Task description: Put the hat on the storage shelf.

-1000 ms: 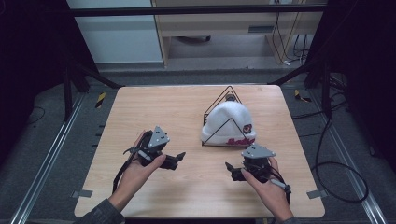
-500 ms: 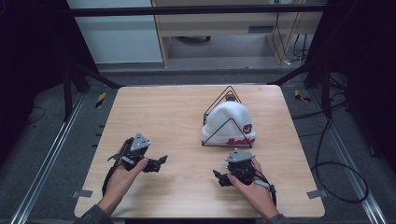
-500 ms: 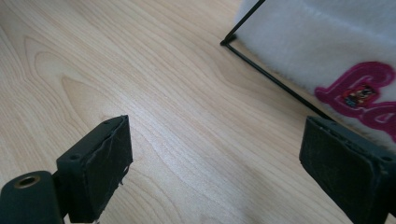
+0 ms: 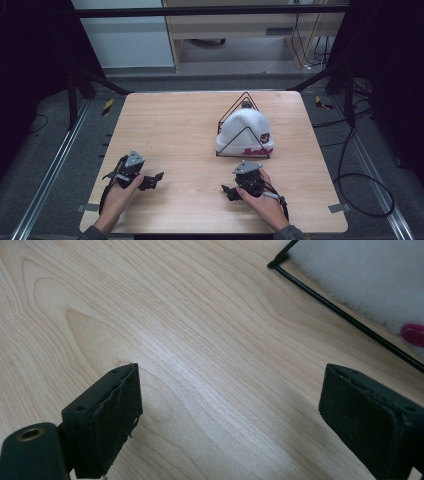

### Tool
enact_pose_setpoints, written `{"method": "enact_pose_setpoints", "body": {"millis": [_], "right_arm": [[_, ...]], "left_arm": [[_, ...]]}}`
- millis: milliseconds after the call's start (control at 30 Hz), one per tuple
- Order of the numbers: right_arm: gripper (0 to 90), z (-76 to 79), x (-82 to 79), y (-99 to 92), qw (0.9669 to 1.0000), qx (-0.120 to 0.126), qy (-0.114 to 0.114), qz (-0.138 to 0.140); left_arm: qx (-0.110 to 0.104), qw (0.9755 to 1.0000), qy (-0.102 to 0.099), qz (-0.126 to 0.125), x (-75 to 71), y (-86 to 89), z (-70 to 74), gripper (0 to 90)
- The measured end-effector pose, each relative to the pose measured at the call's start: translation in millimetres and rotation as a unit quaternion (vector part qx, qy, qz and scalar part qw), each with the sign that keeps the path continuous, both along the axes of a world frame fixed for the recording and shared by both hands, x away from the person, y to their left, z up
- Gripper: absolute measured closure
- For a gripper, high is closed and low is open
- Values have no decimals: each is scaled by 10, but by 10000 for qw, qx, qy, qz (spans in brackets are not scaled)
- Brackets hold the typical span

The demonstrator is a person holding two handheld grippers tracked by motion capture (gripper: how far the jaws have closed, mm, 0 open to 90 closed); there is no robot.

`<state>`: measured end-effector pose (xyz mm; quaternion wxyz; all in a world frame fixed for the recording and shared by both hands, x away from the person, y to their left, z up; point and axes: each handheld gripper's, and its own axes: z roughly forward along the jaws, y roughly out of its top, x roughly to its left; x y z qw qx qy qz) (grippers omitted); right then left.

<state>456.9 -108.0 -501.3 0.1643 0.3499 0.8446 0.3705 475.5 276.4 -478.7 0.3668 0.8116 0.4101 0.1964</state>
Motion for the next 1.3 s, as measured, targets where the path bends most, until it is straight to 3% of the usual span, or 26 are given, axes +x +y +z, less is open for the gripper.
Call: {"method": "enact_pose_setpoints", "body": {"millis": [200,367,433,500,667,800,967,1067,1300], "right_arm": [[106,-27,32,91,9999,-81,37,73],[109,-62,147,170,10000,-43,38,-53],[114,-79,193,183,9999,-38,8,-137],[111,-95,234,191,9998,21,35,-211],[95,-102,283,232,9996,21,10,-275],[83,-100,290,249,9995,17,55,-317],[74,-105,287,269,9991,12,55,-409],[74,-107,278,278,9990,18,55,-453],[74,-104,265,300,9979,39,93,-634]], "left_arm": [[-25,9999,50,108,2,114,-60,57],[-88,9998,47,162,54,220,-118,57],[-113,9999,21,77,78,234,-140,57],[-192,9997,9,117,101,245,-162,57],[-147,9997,7,169,156,224,-217,57],[-200,9995,98,241,189,223,-272,57],[-154,9994,144,264,205,218,-277,59],[191,9993,180,283,205,197,-288,55],[183,9993,188,279,205,198,-291,42]]}}
